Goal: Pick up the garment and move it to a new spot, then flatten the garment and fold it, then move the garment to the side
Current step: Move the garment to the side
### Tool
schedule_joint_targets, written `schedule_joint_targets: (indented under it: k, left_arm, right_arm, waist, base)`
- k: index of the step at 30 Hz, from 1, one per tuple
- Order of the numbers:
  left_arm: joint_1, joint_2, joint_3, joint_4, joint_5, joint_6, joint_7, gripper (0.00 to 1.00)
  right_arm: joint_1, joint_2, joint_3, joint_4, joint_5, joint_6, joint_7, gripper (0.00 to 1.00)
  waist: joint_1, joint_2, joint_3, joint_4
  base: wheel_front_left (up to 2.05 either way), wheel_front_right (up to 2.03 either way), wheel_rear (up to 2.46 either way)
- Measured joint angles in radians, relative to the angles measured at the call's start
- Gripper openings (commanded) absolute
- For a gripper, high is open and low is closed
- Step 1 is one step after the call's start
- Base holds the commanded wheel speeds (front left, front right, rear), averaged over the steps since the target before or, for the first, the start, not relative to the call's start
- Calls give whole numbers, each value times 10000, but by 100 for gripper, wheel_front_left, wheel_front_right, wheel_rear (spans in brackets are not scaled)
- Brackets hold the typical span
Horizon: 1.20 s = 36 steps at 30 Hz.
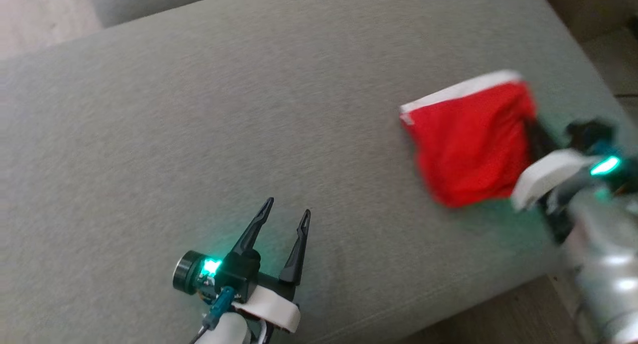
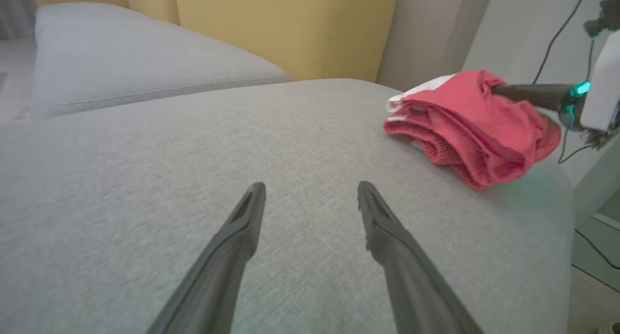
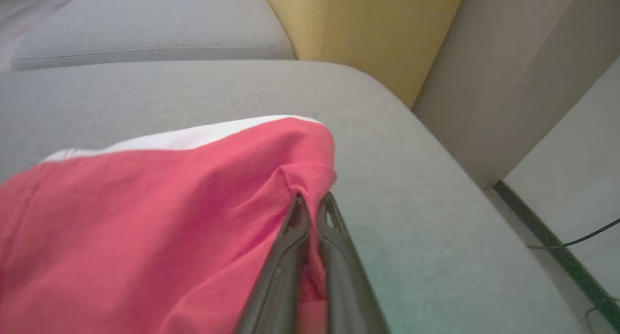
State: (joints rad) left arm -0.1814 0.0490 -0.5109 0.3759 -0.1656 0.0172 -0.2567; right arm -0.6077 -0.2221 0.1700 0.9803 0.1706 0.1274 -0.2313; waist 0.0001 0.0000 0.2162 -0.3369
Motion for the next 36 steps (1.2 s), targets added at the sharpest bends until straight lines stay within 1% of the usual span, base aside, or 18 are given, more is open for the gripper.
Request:
schedule_joint_targets:
  k: [6,10,13,16,17,18,19,24,25,26,28,32,34,36]
  left_arm:
    - [-15,4,86,-31,100,2,0,100]
    - [-119,10,134,-125,98,4,0,100]
    - [-290,10,132,-251,98,8,0,100]
    - [-402,10,136,-257,96,19,0,100]
    - [-404,8,134,-257,96,19,0,100]
    - [-402,8,136,-253,96,21,0,100]
    - [-402,8,148,-253,96,50,0,100]
    - [-403,8,339,-255,96,151,0,100]
    - [-403,8,339,-255,96,151,0,100]
    - [-404,2,439,-274,96,182,0,100]
    - [-403,2,619,-293,96,268,0,100]
    - [-398,-2,965,-337,61,418,0,100]
    - [-382,-8,1177,-351,50,458,0,100]
    - [-358,-10,1430,-357,-10,568,0,100]
  right_arm:
    - [-1135,-1375,-341,805,-433,0,384,0]
    - [-1545,-2086,-924,1480,-802,0,568,0]
    - [-1896,-2447,-1425,1839,-1076,0,571,0]
    - [-2232,-2600,-1845,2050,-1440,0,556,0]
    - [-2313,-2612,-2010,2073,-1569,0,522,9]
    - [-2369,-2614,-2213,2075,-1678,0,407,57]
    - [-2433,-2612,-2445,2075,-1760,0,309,100]
    - [-2492,-2520,-3442,1818,-2499,0,10,100]
    - [-2492,-2520,-3442,1818,-2499,0,10,100]
    - [-2478,-2270,-3816,1388,-2721,0,-111,100]
    - [-2462,-1716,-4119,790,-2761,0,-169,100]
    - [-1966,-337,-4017,-1139,-2614,0,-190,100]
    - [-1420,123,-3906,-1939,-2393,0,-196,100]
    - [-675,401,-3651,-2564,-2197,0,-196,100]
  waist:
    - [-1,0,280,792]
    - [0,0,472,1271]
    - [0,0,602,1560]
    - [0,0,730,1731]
    - [0,0,762,1765]
    - [0,0,787,1790]
    - [0,0,806,1807]
    - [0,0,784,1826]
    - [0,0,784,1826]
    - [-1,0,725,1851]
    - [-1,0,638,1892]
    - [-1,0,422,2047]
    - [-2,0,285,2156]
    - [-2,0,130,2284]
  base:
    - [0,0,0]
    - [0,0,0]
    - [0,0,0]
    - [0,0,0]
    - [0,0,0]
    - [0,0,0]
    - [0,0,0]
    - [0,0,0]
    - [0,0,0]
    - [0,0,0]
    - [0,0,0]
    - [0,0,0]
    - [0,0,0]
    - [0,0,0]
